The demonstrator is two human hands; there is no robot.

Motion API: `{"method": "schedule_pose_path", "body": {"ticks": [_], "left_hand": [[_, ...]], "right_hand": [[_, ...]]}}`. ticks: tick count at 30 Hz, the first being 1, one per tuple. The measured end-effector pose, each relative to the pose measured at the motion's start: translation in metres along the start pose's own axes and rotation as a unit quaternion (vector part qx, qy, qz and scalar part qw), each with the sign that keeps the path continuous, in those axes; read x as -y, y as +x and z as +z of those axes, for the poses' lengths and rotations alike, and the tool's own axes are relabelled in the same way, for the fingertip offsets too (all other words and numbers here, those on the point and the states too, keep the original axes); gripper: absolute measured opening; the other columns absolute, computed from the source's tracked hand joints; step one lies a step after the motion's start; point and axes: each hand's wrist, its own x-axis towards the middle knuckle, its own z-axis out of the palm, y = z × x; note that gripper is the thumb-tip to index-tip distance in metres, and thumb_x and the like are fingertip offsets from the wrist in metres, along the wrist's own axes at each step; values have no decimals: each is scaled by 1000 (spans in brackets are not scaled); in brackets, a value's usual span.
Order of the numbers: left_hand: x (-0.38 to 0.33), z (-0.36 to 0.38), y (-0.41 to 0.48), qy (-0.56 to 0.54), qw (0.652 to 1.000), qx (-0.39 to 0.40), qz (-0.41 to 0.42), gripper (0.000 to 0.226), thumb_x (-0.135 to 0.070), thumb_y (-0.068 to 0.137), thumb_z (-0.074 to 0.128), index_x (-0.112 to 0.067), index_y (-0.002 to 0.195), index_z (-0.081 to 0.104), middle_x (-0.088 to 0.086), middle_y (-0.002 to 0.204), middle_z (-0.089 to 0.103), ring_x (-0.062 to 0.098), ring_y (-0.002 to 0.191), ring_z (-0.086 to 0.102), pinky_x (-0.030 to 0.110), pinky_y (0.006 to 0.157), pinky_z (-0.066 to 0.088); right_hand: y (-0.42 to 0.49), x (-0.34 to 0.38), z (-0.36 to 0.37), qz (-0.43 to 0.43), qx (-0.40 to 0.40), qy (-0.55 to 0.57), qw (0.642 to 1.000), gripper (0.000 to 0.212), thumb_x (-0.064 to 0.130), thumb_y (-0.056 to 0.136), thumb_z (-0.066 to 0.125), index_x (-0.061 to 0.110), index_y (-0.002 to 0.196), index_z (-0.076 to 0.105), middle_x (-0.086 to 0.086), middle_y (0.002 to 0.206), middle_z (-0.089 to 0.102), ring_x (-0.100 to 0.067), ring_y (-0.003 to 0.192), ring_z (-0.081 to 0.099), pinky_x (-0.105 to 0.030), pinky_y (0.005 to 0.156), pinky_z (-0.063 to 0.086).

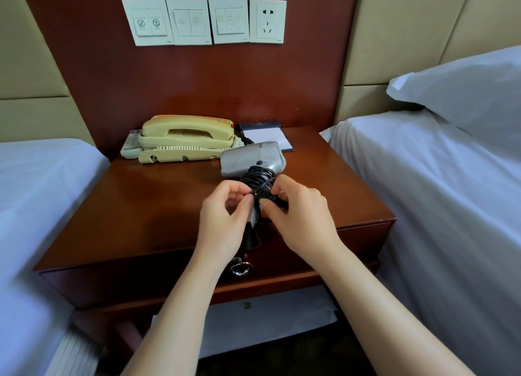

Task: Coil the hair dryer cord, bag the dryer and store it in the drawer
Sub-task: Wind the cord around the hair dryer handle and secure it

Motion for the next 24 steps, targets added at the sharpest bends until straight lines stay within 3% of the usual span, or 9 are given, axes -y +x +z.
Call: {"method": "schedule_pose_path", "body": {"ticks": [4,11,15,19,21,24], "left_hand": [[-1,-1,0,21,1000,-6,6,26,-4,88,58,-29,81,57,-11,82,62,8,81,60,22,78,48],[-3,0,2,6,1000,6,-27,20,-3,84,61,-22,85,58,-7,83,62,4,78,58,15,71,47],[-5,0,2,8,999,-9,-51,17,-8,79,67,-16,91,59,-6,86,63,1,75,58,16,69,48],[1,0,4,63,996,-13,-62,20,-20,80,69,-16,95,57,-1,94,62,10,86,58,21,71,47],[5,0,4,90,994,-10,-59,20,-24,81,68,-16,94,55,3,95,61,14,86,57,20,68,43],[3,1,1,133,991,-11,-9,12,-18,83,64,-16,85,52,2,92,55,6,78,50,8,64,36]], "right_hand": [[1,1,4,7,3,33,999,20,33,88,59,22,83,44,8,63,53,-11,54,45,-29,61,32],[-1,-1,13,37,-39,131,990,14,24,87,62,13,86,55,7,73,64,-9,61,56,-33,65,49],[3,-6,17,70,-26,189,979,14,23,87,63,18,76,56,11,67,62,-4,67,59,-13,60,43],[5,-10,25,147,-4,299,943,20,26,88,61,20,70,55,9,54,58,1,47,52,-24,58,40],[5,-11,27,144,-13,292,946,20,26,88,61,21,70,55,8,53,57,1,47,50,-25,58,40],[3,-7,25,103,-24,239,965,16,24,88,61,18,75,55,9,63,61,-2,57,54,-20,58,40]]}}
